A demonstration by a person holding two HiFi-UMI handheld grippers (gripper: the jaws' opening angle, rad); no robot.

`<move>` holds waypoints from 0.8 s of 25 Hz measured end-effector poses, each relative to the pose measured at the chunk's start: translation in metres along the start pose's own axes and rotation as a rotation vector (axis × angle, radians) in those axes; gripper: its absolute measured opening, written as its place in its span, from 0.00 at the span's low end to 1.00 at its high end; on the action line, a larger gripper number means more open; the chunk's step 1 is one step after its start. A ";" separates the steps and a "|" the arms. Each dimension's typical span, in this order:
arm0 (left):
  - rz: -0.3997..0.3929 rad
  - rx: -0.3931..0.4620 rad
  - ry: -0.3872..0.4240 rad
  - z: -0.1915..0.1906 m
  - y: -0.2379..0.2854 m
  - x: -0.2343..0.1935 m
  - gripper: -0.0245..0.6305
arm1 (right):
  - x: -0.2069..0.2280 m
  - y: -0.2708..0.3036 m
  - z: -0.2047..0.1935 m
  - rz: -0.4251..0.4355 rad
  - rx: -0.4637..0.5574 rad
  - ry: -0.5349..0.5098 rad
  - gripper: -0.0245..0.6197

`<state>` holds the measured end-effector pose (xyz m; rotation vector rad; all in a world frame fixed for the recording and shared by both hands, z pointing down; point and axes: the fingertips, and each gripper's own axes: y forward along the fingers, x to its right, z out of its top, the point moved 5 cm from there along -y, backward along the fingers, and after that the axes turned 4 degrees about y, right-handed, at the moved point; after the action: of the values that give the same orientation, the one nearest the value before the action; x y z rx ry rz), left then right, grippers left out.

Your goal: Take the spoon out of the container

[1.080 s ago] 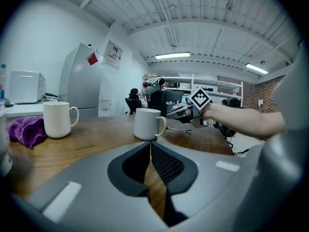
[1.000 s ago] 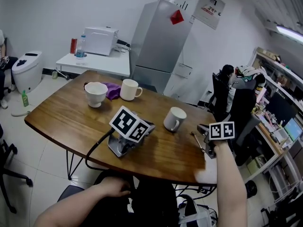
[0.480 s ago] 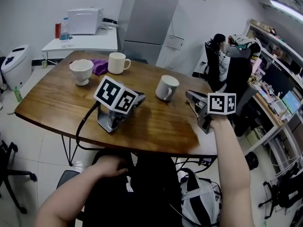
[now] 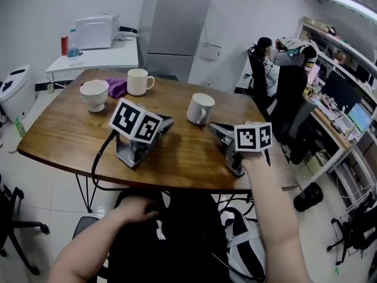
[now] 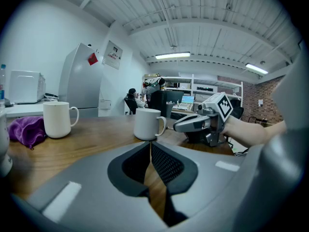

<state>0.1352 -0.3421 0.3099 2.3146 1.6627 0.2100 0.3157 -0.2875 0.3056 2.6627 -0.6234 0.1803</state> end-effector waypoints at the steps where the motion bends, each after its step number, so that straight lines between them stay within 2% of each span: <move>1: 0.000 0.000 0.000 0.000 0.000 0.000 0.05 | 0.000 0.001 -0.001 -0.005 0.000 -0.011 0.04; 5: -0.001 -0.001 -0.002 0.000 0.001 0.001 0.05 | -0.001 0.001 -0.002 -0.036 -0.004 -0.036 0.04; 11: -0.001 -0.001 -0.001 -0.001 0.002 0.000 0.05 | 0.002 -0.002 -0.003 -0.059 0.019 -0.016 0.04; 20: -0.001 -0.002 -0.001 -0.002 0.001 -0.001 0.05 | 0.001 -0.001 -0.003 -0.053 0.029 -0.014 0.04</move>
<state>0.1356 -0.3428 0.3117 2.3119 1.6627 0.2098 0.3170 -0.2865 0.3080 2.7074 -0.5575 0.1574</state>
